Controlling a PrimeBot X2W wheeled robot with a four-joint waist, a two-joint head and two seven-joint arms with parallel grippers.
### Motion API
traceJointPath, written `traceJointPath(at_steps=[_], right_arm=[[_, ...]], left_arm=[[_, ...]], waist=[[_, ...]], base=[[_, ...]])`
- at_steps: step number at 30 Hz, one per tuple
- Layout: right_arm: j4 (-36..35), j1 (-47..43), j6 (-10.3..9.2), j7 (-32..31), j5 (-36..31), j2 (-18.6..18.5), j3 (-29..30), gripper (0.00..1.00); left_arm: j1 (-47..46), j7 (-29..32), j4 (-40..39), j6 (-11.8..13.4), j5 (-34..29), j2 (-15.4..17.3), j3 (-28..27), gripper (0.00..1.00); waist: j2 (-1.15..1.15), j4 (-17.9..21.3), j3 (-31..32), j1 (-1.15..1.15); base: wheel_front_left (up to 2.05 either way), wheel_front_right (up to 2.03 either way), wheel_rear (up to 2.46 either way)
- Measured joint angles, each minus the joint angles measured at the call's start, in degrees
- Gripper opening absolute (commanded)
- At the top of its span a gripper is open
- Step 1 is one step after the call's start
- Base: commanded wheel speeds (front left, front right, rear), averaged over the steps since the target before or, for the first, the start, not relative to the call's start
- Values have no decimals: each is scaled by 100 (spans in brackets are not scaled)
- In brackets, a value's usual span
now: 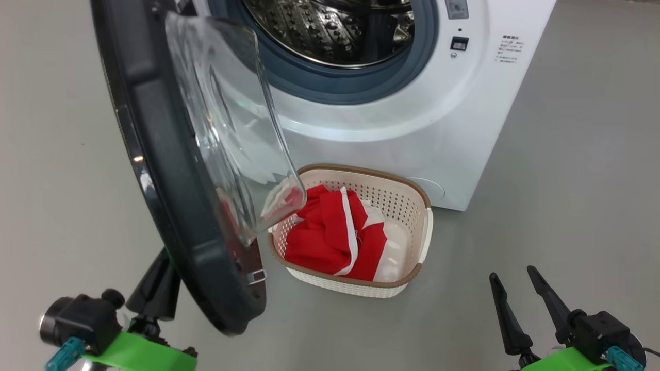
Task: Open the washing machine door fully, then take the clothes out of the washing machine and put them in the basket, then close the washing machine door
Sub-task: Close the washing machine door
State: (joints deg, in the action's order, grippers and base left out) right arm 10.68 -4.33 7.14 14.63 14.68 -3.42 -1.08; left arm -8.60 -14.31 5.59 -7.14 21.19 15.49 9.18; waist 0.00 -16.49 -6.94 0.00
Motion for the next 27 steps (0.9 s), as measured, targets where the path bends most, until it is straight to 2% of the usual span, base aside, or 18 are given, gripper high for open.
traceJointPath(at_steps=[12, 21, 27], right_arm=[[-66, 235, 0, 0, -14, 29, 24, 100], [-124, 438, 0, 0, -15, 46, 66, 100], [-189, 650, 0, 0, 7, 52, 96, 100]], left_arm=[[-671, 0, -10, 3, 85, 49, 691, 0], [-1493, -1, 328, 3, 171, -98, 924, 0], [-2265, -18, 717, 3, 261, -178, 1114, 0]], waist=[[0, 330, -296, 0], [0, 662, -567, 0], [0, 1029, -852, 0]], base=[[0, 0, 0], [0, 0, 0], [0, 0, 0]])
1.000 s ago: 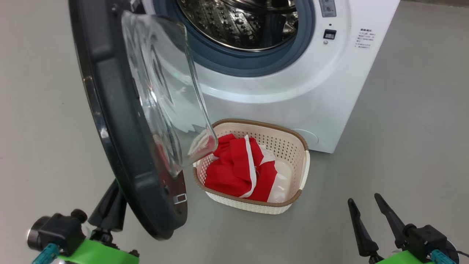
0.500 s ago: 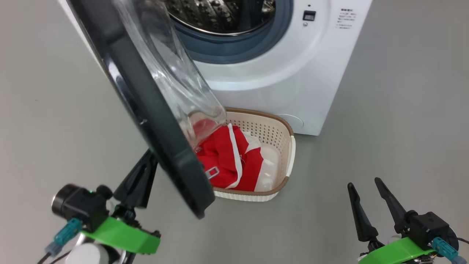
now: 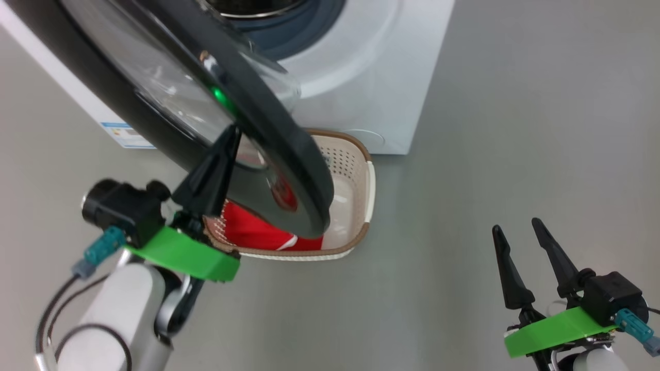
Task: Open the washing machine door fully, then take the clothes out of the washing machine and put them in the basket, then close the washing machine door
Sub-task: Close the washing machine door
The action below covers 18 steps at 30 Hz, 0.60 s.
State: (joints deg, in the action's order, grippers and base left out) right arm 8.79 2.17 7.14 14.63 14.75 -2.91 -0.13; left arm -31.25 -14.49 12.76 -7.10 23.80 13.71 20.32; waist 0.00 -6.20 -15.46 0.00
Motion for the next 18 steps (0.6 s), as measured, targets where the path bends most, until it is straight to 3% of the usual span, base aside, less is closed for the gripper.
traceJointPath(at_steps=[18], right_arm=[[-89, 406, 0, 0, 398, 3, -30, 100]], left_arm=[[-1784, -25, 1224, -1, 168, 0, -9, 0]], waist=[[0, 994, -715, 0]], base=[[0, 0, 0]])
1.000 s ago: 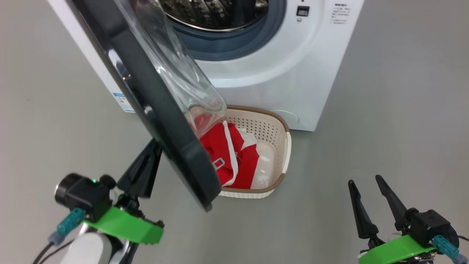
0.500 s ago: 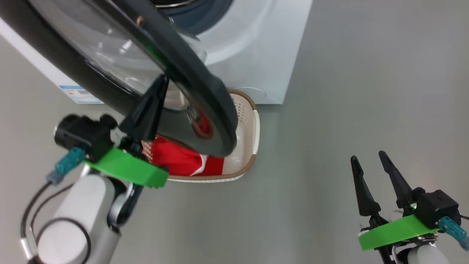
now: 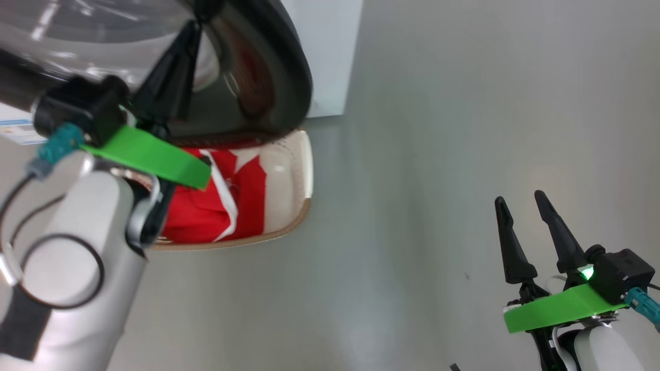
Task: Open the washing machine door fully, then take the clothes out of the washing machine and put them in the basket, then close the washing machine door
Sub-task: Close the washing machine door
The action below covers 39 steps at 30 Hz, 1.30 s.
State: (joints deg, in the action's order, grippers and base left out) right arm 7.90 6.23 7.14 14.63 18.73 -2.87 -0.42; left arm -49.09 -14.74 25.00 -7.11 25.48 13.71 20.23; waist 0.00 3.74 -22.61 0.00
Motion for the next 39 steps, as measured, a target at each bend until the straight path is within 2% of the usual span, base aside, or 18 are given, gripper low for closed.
traceJointPath(at_steps=[12, 21, 28, 35, 38, 39], right_arm=[[-29, 58, 0, 0, 246, 10, -38, 100], [-22, 67, 0, 0, 243, 16, -32, 100], [14, 15, 0, 0, 74, 18, 0, 100], [54, -176, 0, 0, -147, 21, 107, 100], [59, -260, 0, 0, -222, 22, 146, 100], [63, -277, 0, 0, -226, 22, 155, 100]], left_arm=[[-695, -5, 790, -5, -30, 124, -211, 0], [-707, -4, 967, -5, -30, 85, -322, 0], [-70, -5, 891, -7, -69, -37, -584, 0], [882, -4, 727, -7, -167, -287, -1072, 0], [1278, -4, 660, -7, -255, -387, -1305, 18], [1387, -4, 627, -7, -271, -408, -1377, 22]], waist=[[0, 541, -261, 0], [0, 589, -148, 0], [0, 464, 94, 0], [0, 257, 408, 0], [0, 137, 528, 0], [0, 93, 562, 0]], base=[[0, 0, 0], [0, 0, 0], [0, 0, 0], [0, 0, 0], [0, 0, 0], [0, 0, 0]])
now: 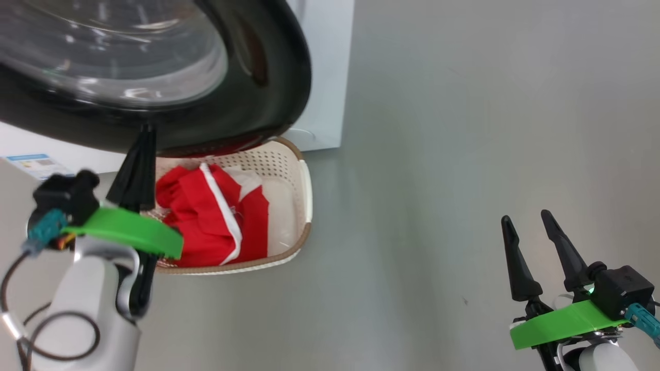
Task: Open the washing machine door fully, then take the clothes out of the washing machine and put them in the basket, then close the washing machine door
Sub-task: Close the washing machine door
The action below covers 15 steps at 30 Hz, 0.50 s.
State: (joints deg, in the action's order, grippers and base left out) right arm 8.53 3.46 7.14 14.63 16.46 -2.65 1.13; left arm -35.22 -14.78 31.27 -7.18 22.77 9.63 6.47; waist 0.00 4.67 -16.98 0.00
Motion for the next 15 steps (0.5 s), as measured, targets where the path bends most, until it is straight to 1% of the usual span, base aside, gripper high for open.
traceJointPath(at_steps=[1, 2, 3, 4, 5, 6, 8, 15], right_arm=[[2, -9, 0, 0, -3, 0, 9, 100], [4, -21, 0, 0, -20, 0, 16, 100], [7, -38, 0, 0, -45, 1, 24, 100], [9, -66, 0, 0, -46, 2, 32, 100], [14, -102, 0, 0, -49, 2, 42, 100], [32, -126, 0, 0, -51, 3, 55, 100], [37, -195, 0, 0, -71, 4, 89, 100], [53, -464, 0, 0, -96, 15, 185, 100]], left_arm=[[101, 0, -35, 0, -36, -10, -58, 28], [199, 0, -68, 0, -66, -27, -121, 38], [291, 0, -103, 0, -71, -51, -180, 44], [391, 0, -141, 0, -109, -75, -240, 53], [490, 0, -186, 0, -141, -113, -319, 65], [588, 0, -220, 0, -157, -149, -381, 87], [793, 0, -300, 0, -215, -193, -472, 100], [1451, 1, -522, 0, -456, -315, -697, 100]], waist=[[0, -43, 34, 0], [0, -83, 72, 0], [0, -120, 111, 0], [0, -156, 152, 0], [0, -188, 194, 0], [0, -217, 236, 0], [0, -272, 327, 0], [0, -437, 644, 0]], base=[[0, 0, 0], [0, 0, 0], [0, 0, 0], [0, 0, 0], [0, 0, 0], [0, 0, 0], [0, 0, 0], [0, 0, 0]])
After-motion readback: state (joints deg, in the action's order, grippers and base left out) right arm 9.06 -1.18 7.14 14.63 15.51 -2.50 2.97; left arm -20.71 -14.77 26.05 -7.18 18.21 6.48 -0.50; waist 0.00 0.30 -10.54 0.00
